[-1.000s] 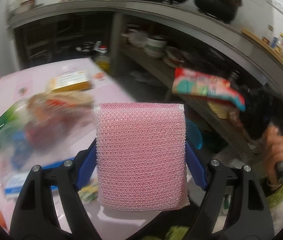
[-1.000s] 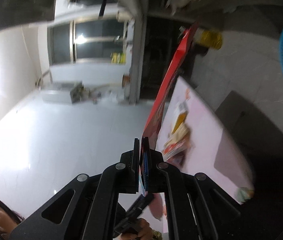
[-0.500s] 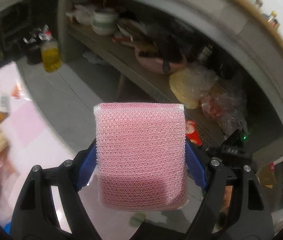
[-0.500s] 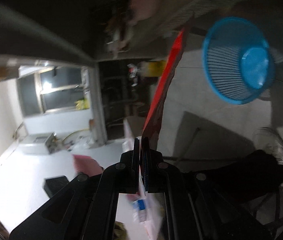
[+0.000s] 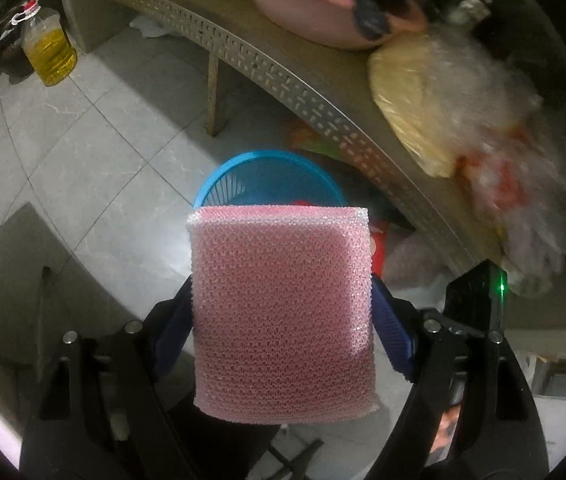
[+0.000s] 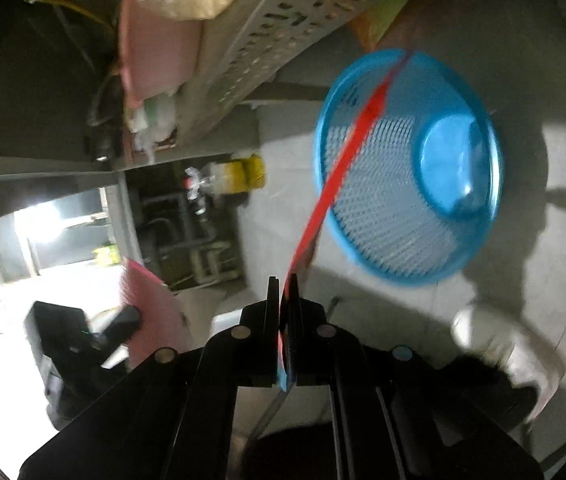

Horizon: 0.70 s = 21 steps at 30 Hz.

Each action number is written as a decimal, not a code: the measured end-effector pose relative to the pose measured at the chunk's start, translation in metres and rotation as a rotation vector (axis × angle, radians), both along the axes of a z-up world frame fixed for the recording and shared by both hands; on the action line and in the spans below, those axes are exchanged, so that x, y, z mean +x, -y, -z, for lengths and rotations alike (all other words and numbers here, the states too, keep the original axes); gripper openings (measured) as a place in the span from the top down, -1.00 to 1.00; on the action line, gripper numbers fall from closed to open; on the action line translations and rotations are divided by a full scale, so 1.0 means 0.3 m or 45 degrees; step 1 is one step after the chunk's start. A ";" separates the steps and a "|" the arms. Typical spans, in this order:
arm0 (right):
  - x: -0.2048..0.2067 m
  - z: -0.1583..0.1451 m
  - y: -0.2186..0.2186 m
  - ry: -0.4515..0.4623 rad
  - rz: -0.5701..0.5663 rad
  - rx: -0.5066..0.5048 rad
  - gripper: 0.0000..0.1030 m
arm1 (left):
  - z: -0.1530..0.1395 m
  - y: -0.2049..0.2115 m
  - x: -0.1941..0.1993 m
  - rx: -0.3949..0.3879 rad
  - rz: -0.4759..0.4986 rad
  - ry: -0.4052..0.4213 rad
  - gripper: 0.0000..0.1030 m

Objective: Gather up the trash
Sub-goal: 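Carry the sponge and red bag to the blue wastebasket and release both, then move both tools back over the table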

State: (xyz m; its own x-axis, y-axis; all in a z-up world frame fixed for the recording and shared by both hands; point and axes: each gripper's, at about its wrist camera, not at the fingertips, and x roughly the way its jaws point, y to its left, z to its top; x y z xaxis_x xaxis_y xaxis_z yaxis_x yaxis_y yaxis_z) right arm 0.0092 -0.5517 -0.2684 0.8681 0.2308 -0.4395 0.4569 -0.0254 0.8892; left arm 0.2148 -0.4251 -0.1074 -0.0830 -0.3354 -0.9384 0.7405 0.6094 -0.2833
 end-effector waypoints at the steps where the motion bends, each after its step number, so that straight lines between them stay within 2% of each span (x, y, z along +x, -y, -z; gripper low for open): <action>1: 0.020 0.019 0.013 -0.030 0.007 -0.024 0.61 | 0.028 0.036 0.015 0.020 0.004 0.008 -0.58; 2: 0.041 0.051 0.029 -0.064 -0.002 -0.050 0.38 | 0.048 0.061 0.020 0.032 0.001 0.014 -0.65; 3: 0.056 0.086 0.044 -0.141 -0.007 -0.093 -0.11 | 0.072 0.084 0.027 0.041 -0.006 0.018 -0.65; 4: 0.053 0.111 0.057 -0.193 0.000 -0.118 -0.20 | 0.102 0.098 0.039 0.058 -0.021 0.015 -0.65; 6: 0.053 0.174 0.065 -0.319 0.007 -0.152 -0.20 | 0.135 0.121 0.054 0.074 -0.055 -0.010 -0.65; 9: 0.028 0.207 0.049 -0.342 0.031 -0.120 -0.20 | 0.142 0.120 0.058 0.057 -0.071 -0.022 -0.65; 13: 0.005 0.169 0.018 -0.381 0.006 -0.200 -0.20 | 0.096 0.088 0.044 0.019 -0.055 0.022 -0.65; 21: -0.054 0.063 -0.028 -0.456 -0.093 -0.395 -0.20 | -0.069 -0.030 0.002 -0.128 -0.072 0.113 -0.65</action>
State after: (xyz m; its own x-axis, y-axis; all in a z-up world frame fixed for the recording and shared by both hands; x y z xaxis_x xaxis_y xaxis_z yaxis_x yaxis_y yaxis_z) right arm -0.0070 -0.5432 -0.2873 0.6357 0.0962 -0.7659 0.7268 0.2596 0.6359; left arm 0.2153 -0.4160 -0.0868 0.0206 -0.4299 -0.9026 0.7307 0.6226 -0.2799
